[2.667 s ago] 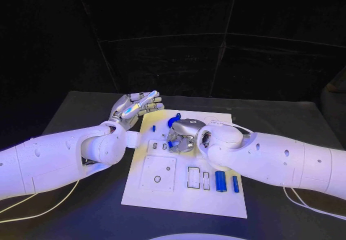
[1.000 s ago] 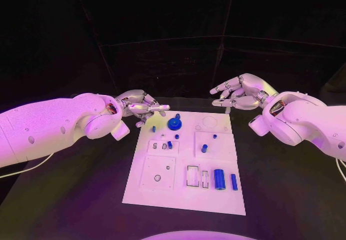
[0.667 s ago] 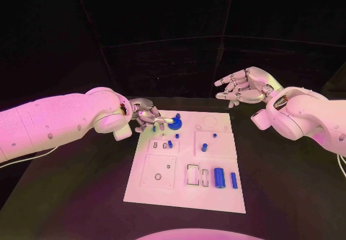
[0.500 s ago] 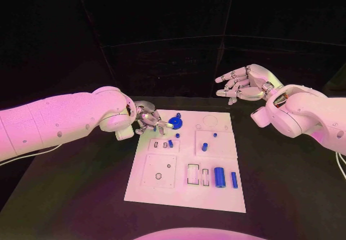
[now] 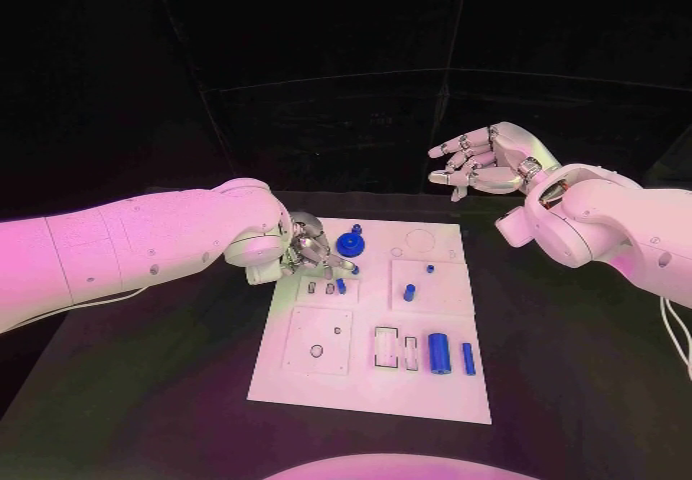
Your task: Assemble the parts on the task board
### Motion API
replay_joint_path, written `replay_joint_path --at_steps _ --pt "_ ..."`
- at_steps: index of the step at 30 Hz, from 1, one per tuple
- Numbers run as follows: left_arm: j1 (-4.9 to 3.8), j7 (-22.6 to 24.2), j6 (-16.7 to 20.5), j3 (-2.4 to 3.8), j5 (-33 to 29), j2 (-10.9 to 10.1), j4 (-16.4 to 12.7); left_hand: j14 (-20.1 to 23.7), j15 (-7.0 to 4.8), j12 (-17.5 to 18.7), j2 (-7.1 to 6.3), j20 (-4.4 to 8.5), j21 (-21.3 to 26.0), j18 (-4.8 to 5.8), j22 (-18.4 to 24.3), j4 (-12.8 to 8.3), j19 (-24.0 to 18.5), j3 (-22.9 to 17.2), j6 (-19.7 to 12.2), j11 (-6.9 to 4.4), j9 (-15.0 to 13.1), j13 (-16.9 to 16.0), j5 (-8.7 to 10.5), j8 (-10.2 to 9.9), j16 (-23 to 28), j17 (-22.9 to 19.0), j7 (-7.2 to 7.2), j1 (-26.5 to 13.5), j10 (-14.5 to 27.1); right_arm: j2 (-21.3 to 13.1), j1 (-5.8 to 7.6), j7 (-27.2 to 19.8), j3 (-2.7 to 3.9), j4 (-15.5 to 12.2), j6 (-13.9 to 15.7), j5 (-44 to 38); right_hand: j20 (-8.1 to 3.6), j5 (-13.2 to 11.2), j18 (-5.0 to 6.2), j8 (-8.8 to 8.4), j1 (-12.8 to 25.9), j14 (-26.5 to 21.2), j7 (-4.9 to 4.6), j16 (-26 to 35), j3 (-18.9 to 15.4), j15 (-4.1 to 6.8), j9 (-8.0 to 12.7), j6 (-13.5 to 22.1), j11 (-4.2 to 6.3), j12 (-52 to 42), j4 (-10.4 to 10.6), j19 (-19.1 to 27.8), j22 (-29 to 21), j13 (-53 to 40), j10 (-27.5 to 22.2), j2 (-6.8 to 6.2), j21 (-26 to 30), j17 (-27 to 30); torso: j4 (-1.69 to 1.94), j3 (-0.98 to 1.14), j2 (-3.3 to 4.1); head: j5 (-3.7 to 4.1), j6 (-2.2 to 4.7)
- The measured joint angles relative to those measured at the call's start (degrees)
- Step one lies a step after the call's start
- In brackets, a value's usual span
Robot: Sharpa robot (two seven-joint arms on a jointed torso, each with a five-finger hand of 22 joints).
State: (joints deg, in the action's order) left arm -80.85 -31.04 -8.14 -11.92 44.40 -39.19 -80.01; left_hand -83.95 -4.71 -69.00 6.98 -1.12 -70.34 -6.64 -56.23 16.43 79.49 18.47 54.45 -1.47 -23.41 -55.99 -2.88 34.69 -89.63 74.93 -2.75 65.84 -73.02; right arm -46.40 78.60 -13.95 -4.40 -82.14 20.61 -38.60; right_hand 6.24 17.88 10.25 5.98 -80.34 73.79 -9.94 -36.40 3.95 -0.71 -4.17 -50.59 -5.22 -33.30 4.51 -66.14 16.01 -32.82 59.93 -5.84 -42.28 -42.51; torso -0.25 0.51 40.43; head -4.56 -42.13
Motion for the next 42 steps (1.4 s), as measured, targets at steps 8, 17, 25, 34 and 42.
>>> replay_joint_path --at_steps 8,17,25,34,42 --pt "-0.01 -1.40 -0.14 -0.26 0.20 1.09 0.37 0.00 0.00 -0.94 0.00 0.00 -1.35 0.00 -2.47 -0.16 0.82 0.47 -0.21 -0.07 -0.87 -1.09 0.00 0.83 -0.02 0.00 0.21 0.00 -0.90 0.42 0.01 0.51 0.00 0.65 0.44 -0.11 0.21 1.59 -0.01 0.00 0.50 0.00 -0.29 0.20 -0.68 0.00 0.01 0.28 -0.10 -0.58 0.36 0.20 -0.11 0.11 -0.49 -0.09 0.37 0.25 -0.01 -0.08 0.03 0.04 -0.22" --pt "-0.01 -2.39 -0.62 -0.31 0.30 1.35 0.32 0.00 0.00 -0.94 0.00 0.18 -1.93 0.67 -3.37 -0.16 1.01 0.47 -0.21 -0.07 -1.26 -1.15 0.00 1.29 -0.02 -0.01 0.21 0.00 -0.90 0.67 0.01 1.13 0.00 1.03 0.54 -0.34 0.21 1.58 -0.01 0.00 0.50 0.00 -0.49 0.20 -0.68 0.00 0.01 0.49 -0.09 -0.81 0.36 0.20 -0.16 0.16 -0.89 -0.09 0.37 0.24 -0.03 -0.10 0.07 -0.07 -0.47" --pt "-0.01 -2.91 -1.16 -0.32 0.67 2.04 0.55 0.00 0.01 -0.94 0.00 -0.02 -2.49 0.88 -4.25 -0.32 1.21 0.63 -0.20 -0.27 -1.86 -1.07 0.00 1.99 -0.02 -0.01 0.21 0.00 -1.11 0.90 0.01 1.51 0.00 1.20 0.53 -0.49 0.21 1.82 -0.01 0.00 0.50 -0.20 -0.35 0.20 -0.73 -0.21 0.02 0.63 -0.09 -0.81 0.42 0.20 -0.17 0.21 -0.89 -0.09 0.59 0.31 -0.03 -0.11 0.13 -0.13 -0.68" --pt "-0.02 -3.57 -2.04 -0.32 1.40 2.80 0.76 -0.21 -0.20 -1.17 0.31 0.16 -2.76 0.88 -4.51 -0.32 1.39 0.63 -0.41 -0.27 -2.25 -1.07 0.00 2.39 -0.02 -0.01 0.42 0.31 -1.11 1.20 0.01 1.85 -0.01 1.28 0.50 -0.74 0.21 1.81 0.00 0.24 0.50 -0.20 -0.31 0.22 -0.82 -0.21 0.02 0.67 -0.10 -1.02 0.51 0.20 -0.20 0.26 -0.88 -0.09 0.59 0.36 -0.05 -0.12 0.15 -0.15 -0.97" --pt "-0.02 -3.83 -2.61 -0.32 1.71 3.03 0.91 -0.21 -0.20 -1.17 0.53 0.16 -2.76 0.88 -4.62 -0.32 1.39 0.63 -0.41 -0.27 -2.39 -0.90 0.00 2.39 -0.02 -0.01 0.42 0.53 -1.10 1.28 0.01 2.20 -0.01 1.38 0.50 -0.98 0.21 2.01 -0.01 0.24 0.49 -0.20 -0.51 0.46 -0.98 -0.21 0.02 0.87 -0.10 -1.02 0.35 0.20 -0.28 0.36 -1.30 -0.09 0.83 0.42 -0.05 -0.15 0.07 0.02 -1.16"
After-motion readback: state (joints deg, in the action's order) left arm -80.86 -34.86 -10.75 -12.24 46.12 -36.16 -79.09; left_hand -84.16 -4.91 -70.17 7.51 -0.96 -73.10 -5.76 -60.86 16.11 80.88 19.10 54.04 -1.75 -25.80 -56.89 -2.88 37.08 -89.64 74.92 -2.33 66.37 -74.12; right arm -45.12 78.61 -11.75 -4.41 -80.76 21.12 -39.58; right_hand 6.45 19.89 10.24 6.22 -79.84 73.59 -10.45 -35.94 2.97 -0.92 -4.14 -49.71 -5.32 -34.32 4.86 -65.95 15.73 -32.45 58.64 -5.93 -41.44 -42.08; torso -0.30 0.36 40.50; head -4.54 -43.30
